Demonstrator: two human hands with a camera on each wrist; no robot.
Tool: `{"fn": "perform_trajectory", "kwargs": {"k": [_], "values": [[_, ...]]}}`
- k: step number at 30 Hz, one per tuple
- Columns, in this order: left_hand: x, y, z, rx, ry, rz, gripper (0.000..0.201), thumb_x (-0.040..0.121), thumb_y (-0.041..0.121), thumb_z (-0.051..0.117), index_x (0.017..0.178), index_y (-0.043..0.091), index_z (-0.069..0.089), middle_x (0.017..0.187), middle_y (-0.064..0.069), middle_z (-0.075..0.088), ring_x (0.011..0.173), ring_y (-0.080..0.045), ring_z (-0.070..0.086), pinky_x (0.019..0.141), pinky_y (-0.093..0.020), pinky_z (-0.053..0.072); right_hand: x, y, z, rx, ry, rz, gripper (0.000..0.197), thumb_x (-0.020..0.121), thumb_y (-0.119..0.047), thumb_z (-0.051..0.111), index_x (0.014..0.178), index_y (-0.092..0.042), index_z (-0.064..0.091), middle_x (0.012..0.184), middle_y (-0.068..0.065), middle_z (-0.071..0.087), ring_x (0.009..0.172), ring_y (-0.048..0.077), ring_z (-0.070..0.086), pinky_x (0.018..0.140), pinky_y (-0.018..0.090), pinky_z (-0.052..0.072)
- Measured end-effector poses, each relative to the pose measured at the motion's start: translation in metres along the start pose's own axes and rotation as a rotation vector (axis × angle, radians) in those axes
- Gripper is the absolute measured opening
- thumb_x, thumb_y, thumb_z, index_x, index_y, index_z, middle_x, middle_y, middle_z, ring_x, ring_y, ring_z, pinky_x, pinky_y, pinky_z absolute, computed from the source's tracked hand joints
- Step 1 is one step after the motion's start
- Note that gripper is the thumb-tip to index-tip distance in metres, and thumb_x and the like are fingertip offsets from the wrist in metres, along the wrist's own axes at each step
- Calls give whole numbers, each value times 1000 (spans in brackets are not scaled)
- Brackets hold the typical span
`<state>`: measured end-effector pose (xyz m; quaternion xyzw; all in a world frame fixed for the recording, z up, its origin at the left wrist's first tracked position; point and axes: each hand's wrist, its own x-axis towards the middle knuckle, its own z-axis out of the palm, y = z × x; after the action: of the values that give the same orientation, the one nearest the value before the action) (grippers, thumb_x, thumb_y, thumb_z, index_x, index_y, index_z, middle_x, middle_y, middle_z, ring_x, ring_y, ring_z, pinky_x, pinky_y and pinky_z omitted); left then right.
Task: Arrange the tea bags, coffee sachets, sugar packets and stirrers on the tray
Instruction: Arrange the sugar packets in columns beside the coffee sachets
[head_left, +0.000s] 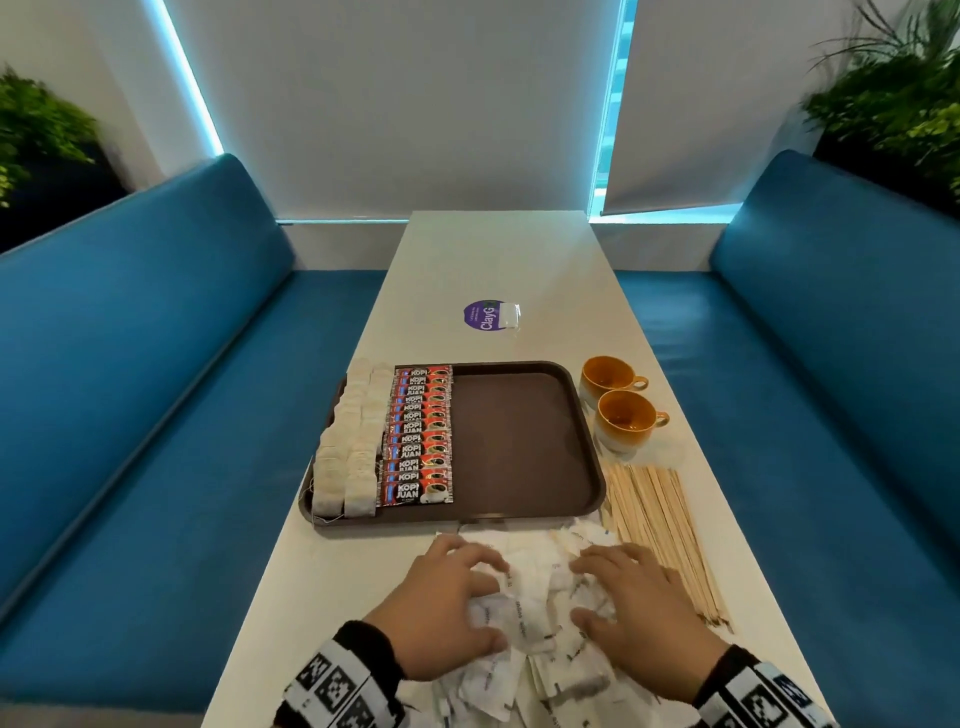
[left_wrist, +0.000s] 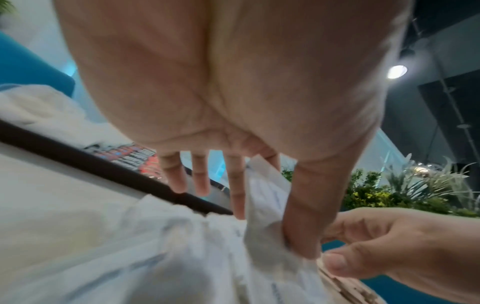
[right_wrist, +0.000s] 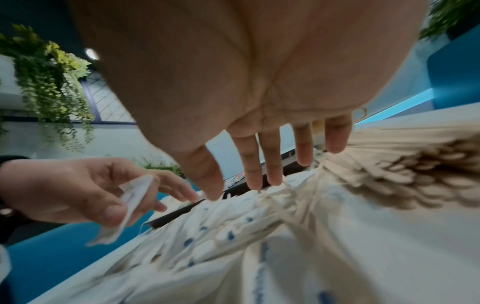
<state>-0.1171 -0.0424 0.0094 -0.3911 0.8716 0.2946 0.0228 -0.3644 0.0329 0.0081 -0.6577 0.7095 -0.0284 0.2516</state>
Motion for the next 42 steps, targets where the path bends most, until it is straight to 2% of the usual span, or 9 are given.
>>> {"fn": "perform_trajectory", "kwargs": {"k": [3,6,8,14,19,26,36,39,42], "values": [[12,16,-4,-28,30,83,36,81,52,69,104,24,71,144,30,39,142,-5,18,117,-35,29,1,10,-2,68,122,69,20,98,-50,54,119,-50,54,121,-23,43,124,12,35,104,33,35],[29,30,-2,-43,-63,87,50,83,43,72,126,18,66,147,25,43,146,-3,12,120,-35,27,-1,15,-1,61,101,61,16,99,-51,53,113,-53,60,107,-20,40,108,11,35,97,30,37],[42,39,1,-5,-145,84,55,82,41,73,131,19,63,152,22,41,150,-7,9,122,-41,24,-3,17,-2,9,54,55,22,99,-55,49,117,-55,60,106,-19,38,105,11,33,94,32,34],[65,45,9,180,-246,93,40,81,44,69,116,25,72,162,20,24,150,-22,12,119,-54,20,-1,28,-5,35,39,81,31,96,-55,52,126,-48,58,114,-18,42,110,10,34,101,31,37],[66,44,12,238,-203,73,42,85,44,66,123,25,69,156,13,31,150,-24,9,120,-52,17,1,37,-8,92,120,68,25,99,-47,55,122,-43,63,115,-23,46,112,8,36,103,25,38],[76,58,20,221,-205,177,40,87,43,64,122,23,68,160,14,29,153,-18,7,121,-51,16,5,35,-10,101,83,80,24,99,-46,55,117,-41,70,108,-21,48,109,11,37,101,30,40],[65,49,20,213,-191,126,43,90,44,60,128,23,62,154,13,33,138,-25,37,115,-41,32,12,47,-5,147,163,94,21,101,-43,54,115,-38,69,102,-25,51,103,5,38,97,30,43],[69,60,17,204,-145,161,39,91,43,60,123,22,64,158,14,25,139,-28,34,114,-42,34,11,48,-5,169,167,87,19,100,-41,55,113,-38,69,102,-25,50,103,4,37,97,29,42],[79,69,19,218,-163,221,38,92,40,60,122,16,66,165,11,19,149,-18,23,120,-41,26,11,50,-5,181,170,83,21,100,-41,56,115,-36,70,104,-23,48,105,4,38,98,28,43]]}}
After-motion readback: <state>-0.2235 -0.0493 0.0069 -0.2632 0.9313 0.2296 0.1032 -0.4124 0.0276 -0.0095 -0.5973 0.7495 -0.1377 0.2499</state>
